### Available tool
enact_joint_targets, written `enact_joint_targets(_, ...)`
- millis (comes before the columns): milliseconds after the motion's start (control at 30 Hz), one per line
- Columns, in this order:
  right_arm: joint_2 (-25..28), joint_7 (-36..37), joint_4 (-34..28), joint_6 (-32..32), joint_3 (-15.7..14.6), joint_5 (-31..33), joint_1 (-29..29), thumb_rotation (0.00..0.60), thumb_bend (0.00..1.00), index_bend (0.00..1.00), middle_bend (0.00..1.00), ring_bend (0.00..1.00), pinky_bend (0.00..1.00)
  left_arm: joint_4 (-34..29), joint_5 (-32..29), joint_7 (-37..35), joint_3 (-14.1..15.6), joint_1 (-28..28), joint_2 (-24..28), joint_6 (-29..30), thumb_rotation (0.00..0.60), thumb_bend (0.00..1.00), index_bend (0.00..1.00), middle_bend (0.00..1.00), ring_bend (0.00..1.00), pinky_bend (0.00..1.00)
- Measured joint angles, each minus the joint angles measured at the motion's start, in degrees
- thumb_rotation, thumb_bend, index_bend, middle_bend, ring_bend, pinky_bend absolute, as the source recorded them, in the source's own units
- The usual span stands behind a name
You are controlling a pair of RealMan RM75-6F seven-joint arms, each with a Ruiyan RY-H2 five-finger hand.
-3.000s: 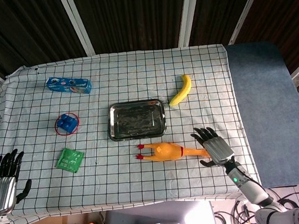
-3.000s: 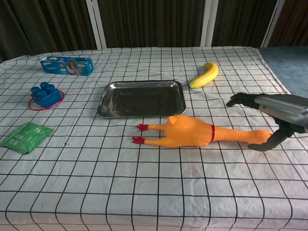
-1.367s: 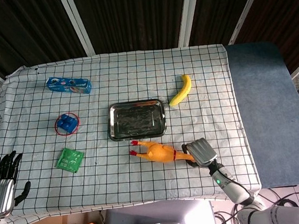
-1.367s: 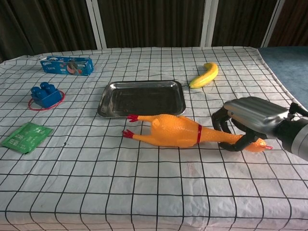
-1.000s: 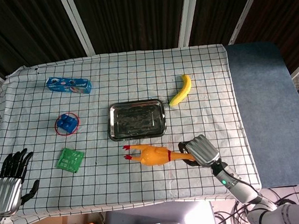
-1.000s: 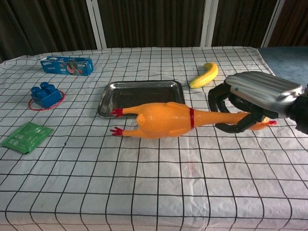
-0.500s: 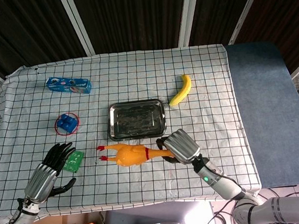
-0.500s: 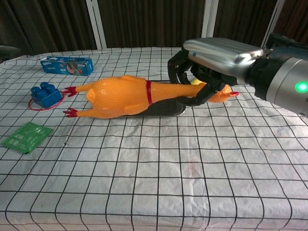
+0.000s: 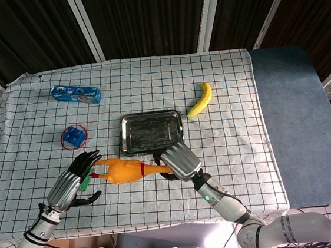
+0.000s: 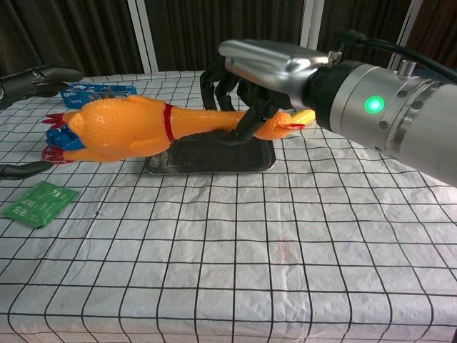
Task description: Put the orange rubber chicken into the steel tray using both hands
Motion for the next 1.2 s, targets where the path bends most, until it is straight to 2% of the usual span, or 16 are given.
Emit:
enact_joint_targets(100, -0.56, -0.42, 0.17, 0.35, 0.16, 0.91, 0.65, 0.600, 0.60, 0.91, 0.73, 0.85, 0.91, 0.51, -0.68, -1.52, -0.19, -1.04, -0.87, -1.11, 0.600, 0.28, 0.00, 0.00, 0.00, 0.07)
enact_joint_targets(200, -0.92, -1.04, 0.30, 0.65, 0.20, 2.16, 1.15, 0.600, 0.60, 0.91, 0.73, 0.85, 0.91, 1.42, -1.35, -2.13, -0.54, -1.73, -1.77, -1.49, 0.600, 0.28, 0.00, 0.01, 0.02, 0.18)
enact_joint_targets(267, -1.08, -1.34, 0.30, 0.87, 0.17, 3.07, 1.53, 0.600, 0.60, 0.91, 0.73, 0.85, 0.91, 1.64, -2.08, -1.41, -0.81, -1.95, -2.17, -1.77, 0.600, 0.27, 0.05, 0.11, 0.12, 0.29)
enact_joint_targets(333, -1.09, -1.53, 0.30, 1.16, 0.00, 3.54, 1.83, 0.600, 0.60, 0.91, 0.73, 0.85, 0.91, 1.65, -3.05, -0.95, -1.14, -2.05, -2.69, -1.90, 0.600, 0.28, 0.26, 0.34, 0.35, 0.52)
enact_joint_targets(400, -0.98, -1.60, 0.27, 1.42, -0.19, 3.85, 2.01, 0.600, 0.60, 0.91, 0.73, 0.85, 0.91, 1.72, -4.20, -0.86, -1.45, -2.16, -3.32, -2.15, 0.600, 0.30, 0.40, 0.46, 0.46, 0.67)
enact_joint_targets(500, -0.77, -1.48, 0.15, 1.78, -0.36, 4.15, 2.16, 0.600, 0.60, 0.91, 0.73, 0.85, 0.91, 1.87, -5.02, 0.18, -1.73, -2.31, -3.95, -2.52, 0.600, 0.35, 0.51, 0.60, 0.61, 0.84)
enact_joint_targets(600, -0.54, -1.31, -0.02, 2.30, -0.47, 4.27, 2.29, 0.600, 0.60, 0.91, 0.73, 0.85, 0.91, 1.81, -6.35, 1.25, -2.07, -2.44, -4.74, -2.88, 0.600, 0.45, 0.64, 0.77, 0.77, 0.97)
enact_joint_targets(667, -0.40, -1.19, -0.22, 2.65, -0.53, 4.43, 2.37, 0.600, 0.60, 0.91, 0.73, 0.85, 0.91, 1.51, -7.13, 1.82, -2.28, -2.48, -5.27, -3.05, 0.600, 0.56, 0.73, 0.88, 0.87, 1.00)
enact_joint_targets(733, -0.26, -1.21, -0.39, 2.85, -0.61, 4.67, 2.45, 0.600, 0.60, 0.91, 0.73, 0.85, 0.91, 1.08, -7.63, 1.65, -2.42, -2.49, -5.71, -3.11, 0.600, 0.63, 0.78, 0.95, 0.93, 1.00)
enact_joint_targets(833, -0.08, -1.45, -0.58, 3.28, -0.87, 5.04, 2.58, 0.600, 0.59, 0.91, 0.73, 0.85, 0.91, 0.84, -7.84, 1.85, -2.54, -2.45, -6.10, -2.82, 0.600, 0.66, 0.80, 0.98, 0.96, 1.00)
enact_joint_targets(1067, 0.19, -1.02, -0.59, 3.91, -1.26, 5.20, 2.85, 0.600, 0.60, 0.91, 0.73, 0.85, 0.91, 1.31, -7.66, 3.86, -3.06, -2.07, -7.07, -0.51, 0.600, 0.66, 0.81, 0.99, 0.98, 1.00)
enact_joint_targets(1100, 0.20, -0.92, -0.58, 4.00, -1.30, 5.13, 2.88, 0.600, 0.60, 0.91, 0.73, 0.85, 0.91, 1.44, -7.67, 4.13, -3.21, -2.00, -7.28, -0.07, 0.600, 0.66, 0.81, 0.99, 0.97, 1.00)
enact_joint_targets(1167, 0.25, -0.81, -0.52, 4.19, -1.42, 4.96, 2.94, 0.600, 0.60, 0.91, 0.73, 0.85, 0.91, 1.80, -7.54, 3.87, -3.45, -1.89, -7.64, 0.78, 0.600, 0.61, 0.76, 0.93, 0.90, 0.99)
enact_joint_targets(1200, 0.27, -0.78, -0.48, 4.30, -1.46, 4.90, 2.95, 0.600, 0.60, 0.91, 0.73, 0.85, 0.91, 1.98, -7.31, 3.44, -3.42, -1.89, -7.68, 0.95, 0.600, 0.55, 0.67, 0.83, 0.78, 0.92)
